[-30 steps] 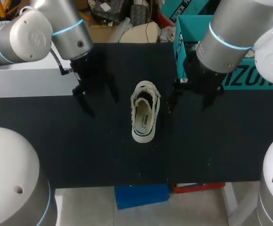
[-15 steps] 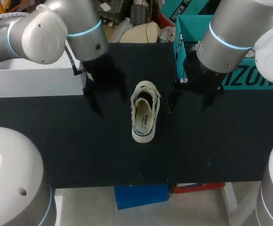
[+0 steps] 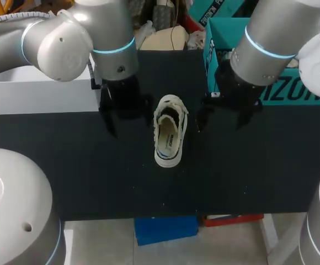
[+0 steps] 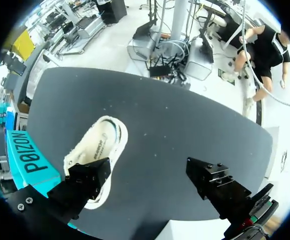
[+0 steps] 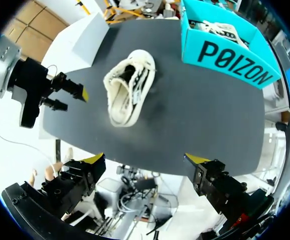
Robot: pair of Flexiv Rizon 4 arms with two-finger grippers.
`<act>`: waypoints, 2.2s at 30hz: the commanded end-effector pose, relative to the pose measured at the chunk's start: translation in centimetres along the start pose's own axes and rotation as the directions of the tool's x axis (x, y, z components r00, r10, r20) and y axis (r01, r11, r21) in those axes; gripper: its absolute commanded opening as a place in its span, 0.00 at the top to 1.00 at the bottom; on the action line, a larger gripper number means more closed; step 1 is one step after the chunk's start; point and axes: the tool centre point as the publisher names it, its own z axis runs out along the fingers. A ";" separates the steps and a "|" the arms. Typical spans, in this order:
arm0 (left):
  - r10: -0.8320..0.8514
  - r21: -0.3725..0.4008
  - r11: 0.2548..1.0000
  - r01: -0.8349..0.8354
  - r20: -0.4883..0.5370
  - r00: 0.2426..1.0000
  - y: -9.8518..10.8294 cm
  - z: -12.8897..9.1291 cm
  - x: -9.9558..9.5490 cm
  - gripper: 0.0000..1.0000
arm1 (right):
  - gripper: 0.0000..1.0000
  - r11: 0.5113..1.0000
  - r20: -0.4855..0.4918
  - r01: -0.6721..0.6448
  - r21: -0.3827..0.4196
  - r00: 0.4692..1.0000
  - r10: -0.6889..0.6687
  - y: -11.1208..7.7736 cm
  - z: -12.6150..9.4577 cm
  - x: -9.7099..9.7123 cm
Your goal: Take the shoe out of the shoebox, open the shoe tongue, remove and reinsert the insole, then place the shoe into the shoebox
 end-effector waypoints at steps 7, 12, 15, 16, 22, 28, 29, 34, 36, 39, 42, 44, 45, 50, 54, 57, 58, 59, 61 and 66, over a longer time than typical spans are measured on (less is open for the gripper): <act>0.074 -0.086 0.994 -0.070 0.043 0.996 1.1 0.3 -0.8 0.00 | 0.00 1.000 0.009 -0.002 0.010 1.000 0.002 0.0 0.0 0.0; 0.142 -0.159 0.978 -0.135 0.036 0.989 1.9 0.8 -1.2 0.00 | 0.00 0.999 0.035 -0.007 0.047 0.999 0.005 0.2 0.1 -0.7; 0.168 -0.200 0.967 -0.161 0.021 0.986 2.5 1.1 -1.6 0.00 | 0.00 0.997 0.068 -0.028 0.071 0.997 0.023 0.2 0.0 -1.3; 0.181 -0.206 0.963 -0.174 0.020 0.983 2.6 1.2 -1.7 0.00 | 0.00 0.997 0.079 -0.026 0.079 0.997 0.020 0.3 0.0 -1.6; 0.256 -0.218 0.946 -0.242 0.038 0.966 3.6 2.4 -2.1 0.00 | 0.00 0.995 0.107 -0.042 0.090 0.994 0.033 0.6 -0.1 -2.6; 0.290 -0.232 0.930 -0.285 -0.012 0.957 4.5 3.5 -2.5 0.00 | 0.00 0.993 0.143 -0.057 0.103 0.989 0.042 1.2 0.0 -3.5; 0.292 -0.225 0.931 -0.286 -0.008 0.956 4.7 3.6 -2.6 0.00 | 0.00 0.993 0.143 -0.057 0.102 0.989 0.042 1.3 0.0 -3.7; 0.288 -0.235 0.932 -0.277 0.011 0.958 6.0 3.6 -3.1 0.00 | 0.00 0.993 0.149 -0.069 0.093 0.987 0.055 1.5 0.0 -4.0; 0.296 -0.221 0.935 -0.279 0.048 0.954 6.3 3.3 -3.4 0.00 | 0.00 0.993 0.149 -0.069 0.093 0.987 0.055 1.5 0.0 -4.0; 0.333 -0.222 0.923 -0.313 0.060 0.941 6.3 2.9 -4.0 0.00 | 0.00 0.993 0.149 -0.069 0.093 0.987 0.055 1.5 0.0 -4.0; 0.354 -0.233 0.913 -0.334 0.048 0.934 6.2 2.8 -4.7 0.00 | 0.00 0.993 0.149 -0.069 0.093 0.987 0.055 1.5 0.0 -4.0; 0.362 -0.237 0.909 -0.342 0.043 0.931 6.1 2.7 -5.1 0.00 | 0.00 0.993 0.149 -0.069 0.093 0.987 0.055 1.5 0.0 -4.0; 0.359 -0.245 0.908 -0.341 0.033 0.933 6.1 2.8 -5.3 0.00 | 0.00 0.993 0.149 -0.069 0.093 0.987 0.055 1.5 0.0 -4.0; 0.372 -0.241 0.906 -0.349 0.054 0.927 6.0 2.5 -6.1 0.00 | 0.00 0.993 0.149 -0.069 0.093 0.987 0.055 1.5 0.0 -4.0; 0.372 -0.247 0.903 -0.351 0.042 0.927 6.1 2.7 -6.5 0.00 | 0.00 0.993 0.149 -0.069 0.093 0.987 0.055 1.5 0.0 -4.0; 0.370 -0.256 0.899 -0.355 0.013 0.929 6.1 3.3 -6.8 0.00 | 0.00 0.993 0.149 -0.069 0.093 0.987 0.055 1.5 0.0 -4.0; 0.370 -0.253 0.900 -0.356 0.010 0.929 6.2 3.5 -6.8 0.00 | 0.00 0.993 0.149 -0.069 0.093 0.987 0.055 1.5 0.0 -4.0; 0.363 -0.258 0.899 -0.353 -0.008 0.932 6.2 3.7 -6.8 0.00 | 0.00 0.993 0.149 -0.069 0.093 0.987 0.055 1.5 0.0 -4.0; 0.358 -0.256 0.901 -0.350 -0.015 0.933 6.4 4.2 -6.8 0.02 | 0.00 0.993 0.149 -0.069 0.093 0.987 0.055 1.5 0.0 -4.0; 0.356 -0.248 0.902 -0.354 -0.041 0.934 6.6 5.5 -7.0 0.11 | 0.00 0.993 0.149 -0.069 0.093 0.987 0.055 1.5 0.0 -4.0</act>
